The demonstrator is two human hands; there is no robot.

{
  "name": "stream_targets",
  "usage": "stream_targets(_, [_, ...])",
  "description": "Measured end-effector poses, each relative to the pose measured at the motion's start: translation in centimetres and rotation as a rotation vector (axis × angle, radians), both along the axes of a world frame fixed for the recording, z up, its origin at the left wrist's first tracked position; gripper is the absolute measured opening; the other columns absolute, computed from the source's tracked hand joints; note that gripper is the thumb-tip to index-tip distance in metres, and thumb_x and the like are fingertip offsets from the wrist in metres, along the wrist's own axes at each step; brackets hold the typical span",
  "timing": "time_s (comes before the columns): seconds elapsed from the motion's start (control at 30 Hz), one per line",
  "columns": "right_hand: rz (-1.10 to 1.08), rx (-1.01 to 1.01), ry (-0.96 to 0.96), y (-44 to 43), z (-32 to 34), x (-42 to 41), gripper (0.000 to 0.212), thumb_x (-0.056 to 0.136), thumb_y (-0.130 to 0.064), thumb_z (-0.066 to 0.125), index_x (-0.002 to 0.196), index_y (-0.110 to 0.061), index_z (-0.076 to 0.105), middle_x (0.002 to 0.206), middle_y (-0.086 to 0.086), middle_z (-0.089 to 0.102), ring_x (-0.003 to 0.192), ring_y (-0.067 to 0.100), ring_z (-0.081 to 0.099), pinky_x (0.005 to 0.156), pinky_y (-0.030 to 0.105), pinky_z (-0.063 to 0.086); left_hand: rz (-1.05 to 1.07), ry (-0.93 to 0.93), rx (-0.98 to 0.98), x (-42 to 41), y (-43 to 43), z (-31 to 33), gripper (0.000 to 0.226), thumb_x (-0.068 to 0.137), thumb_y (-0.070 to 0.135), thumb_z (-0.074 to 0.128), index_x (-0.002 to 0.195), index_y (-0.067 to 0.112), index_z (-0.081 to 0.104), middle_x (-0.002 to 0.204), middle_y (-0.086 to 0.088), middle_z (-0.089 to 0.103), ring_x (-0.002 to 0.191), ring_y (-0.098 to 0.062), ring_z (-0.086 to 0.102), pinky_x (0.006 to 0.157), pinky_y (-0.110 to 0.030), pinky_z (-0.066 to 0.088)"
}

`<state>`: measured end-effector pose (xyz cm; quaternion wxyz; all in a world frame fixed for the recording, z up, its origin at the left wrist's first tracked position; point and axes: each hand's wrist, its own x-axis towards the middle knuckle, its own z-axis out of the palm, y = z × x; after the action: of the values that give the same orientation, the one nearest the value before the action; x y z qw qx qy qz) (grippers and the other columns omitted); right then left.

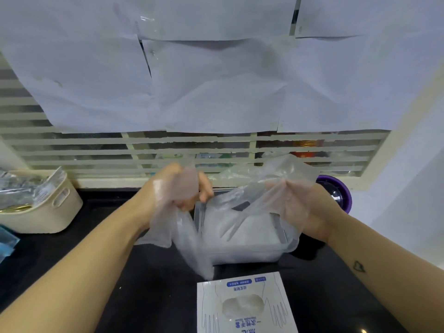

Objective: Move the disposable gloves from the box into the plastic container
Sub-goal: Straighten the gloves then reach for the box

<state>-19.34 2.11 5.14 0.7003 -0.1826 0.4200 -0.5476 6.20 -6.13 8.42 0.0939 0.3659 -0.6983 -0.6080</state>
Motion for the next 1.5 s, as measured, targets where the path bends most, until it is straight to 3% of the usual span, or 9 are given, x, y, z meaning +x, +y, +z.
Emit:
stream_targets(0.13, [0.100, -0.109, 0.126, -0.5, 1.7, -0.1, 0.041, 0.073, -0.018, 0.057, 0.107, 0.004, 0.066, 0.125, 0.021, 0.058, 0.113, 0.022, 0.057, 0.109, 0.034, 0.038, -0.045, -0.053, 0.050, 0.2, 1.9, -2.1, 0.085, 0.082, 0.079, 0.014, 0.085, 0.021, 0.077, 0.069, 0.002, 0.061, 0.055, -0.012, 0.039, 0.055, -0.021, 0.035])
stream_targets(0.27, [0.094, -0.322, 0.625, -1.5, 2.7, 0.2, 0.027, 0.094, -0.004, 0.049, 0.116, 0.005, 0.061, 0.097, 0.004, 0.065, 0.079, 0.006, 0.067, 0.071, 0.017, 0.053, -0.024, 0.031, 0.163, -2.6, 2.2, -2.5, 0.087, 0.071, 0.086, 0.020, 0.102, 0.024, 0.072, 0.077, 0.000, 0.063, 0.047, -0.007, 0.033, 0.049, -0.018, 0.032])
stream_targets(0.4, [0.124, -0.675, 1.317, -1.7, 2.9, 0.0, 0.020, 0.086, -0.033, 0.047, 0.079, -0.026, 0.065, 0.078, -0.020, 0.061, 0.077, 0.004, 0.061, 0.067, 0.006, 0.043, 0.084, 0.343, 0.435, -4.8, 3.1, -2.2, 0.083, 0.080, 0.082, 0.021, 0.111, 0.020, 0.067, 0.095, 0.000, 0.069, 0.046, -0.005, 0.021, 0.049, -0.018, 0.020])
stream_targets(0.6, [0.199, -1.134, 1.925, -1.5, 0.9, -0.5, 0.030, 0.094, -0.025, 0.040, 0.095, -0.015, 0.069, 0.108, -0.002, 0.068, 0.102, 0.004, 0.053, 0.097, 0.009, 0.032, 0.421, 0.440, 0.479, -6.4, 3.5, -2.0, 0.035, 0.096, 0.041, 0.047, 0.080, 0.014, 0.062, 0.049, 0.004, 0.037, 0.041, -0.005, 0.029, 0.048, -0.018, 0.025])
stream_targets(0.73, [0.028, -0.871, 1.675, -1.0, -1.7, -0.4, 0.030, 0.094, -0.039, 0.051, 0.118, -0.023, 0.060, 0.126, -0.009, 0.055, 0.119, 0.004, 0.046, 0.101, 0.025, 0.036, 0.481, 0.458, 0.395, -5.6, 3.4, -2.9, 0.015, 0.080, 0.029, 0.069, 0.068, 0.021, 0.071, 0.058, 0.003, 0.054, 0.049, -0.006, 0.045, 0.055, -0.022, 0.037])
stream_targets(0.97, [0.071, 0.034, 0.092, 0.9, -5.2, 2.6, 0.077, 0.068, -0.070, 0.059, 0.126, -0.019, 0.055, 0.128, 0.008, 0.061, 0.119, 0.026, 0.055, 0.096, 0.042, 0.045, 0.528, 0.487, 0.471, -5.2, 3.4, -3.5, 0.015, 0.090, 0.021, 0.054, 0.081, 0.011, 0.060, 0.045, 0.005, 0.046, 0.045, -0.007, 0.040, 0.052, -0.020, 0.035])
stream_targets(1.07, [0.168, -0.142, 0.126, -0.4, -4.3, 2.6, 0.087, 0.064, -0.071, 0.068, 0.125, -0.009, 0.060, 0.127, 0.010, 0.063, 0.121, 0.024, 0.057, 0.103, 0.040, 0.041, 0.547, 0.441, 0.438, -4.9, 3.2, -4.1, 0.016, 0.097, 0.017, 0.048, 0.086, 0.011, 0.057, 0.048, 0.007, 0.051, 0.043, -0.004, 0.043, 0.049, -0.019, 0.036])
stream_targets(1.27, [0.039, -0.261, 0.368, -3.8, -2.0, 2.0, 0.015, 0.088, -0.022, 0.061, 0.093, -0.009, 0.067, 0.088, 0.010, 0.063, 0.086, 0.027, 0.061, 0.083, 0.041, 0.051, 0.549, 0.390, 0.346, -4.4, 2.7, -5.1, 0.019, 0.096, 0.013, 0.049, 0.080, 0.014, 0.059, 0.060, 0.007, 0.057, 0.048, -0.002, 0.050, 0.049, -0.018, 0.041])
stream_targets(1.5, [0.196, -0.234, 0.242, -6.1, -0.2, 1.6, 0.039, 0.093, -0.021, 0.036, 0.121, -0.015, 0.061, 0.114, 0.008, 0.070, 0.108, 0.024, 0.065, 0.085, 0.045, 0.052, 0.608, 0.266, 0.490, -0.8, 2.0, -8.0, 0.013, 0.091, 0.017, 0.061, 0.098, 0.015, 0.073, 0.083, -0.009, 0.069, 0.064, -0.015, 0.065, 0.058, -0.026, 0.051])
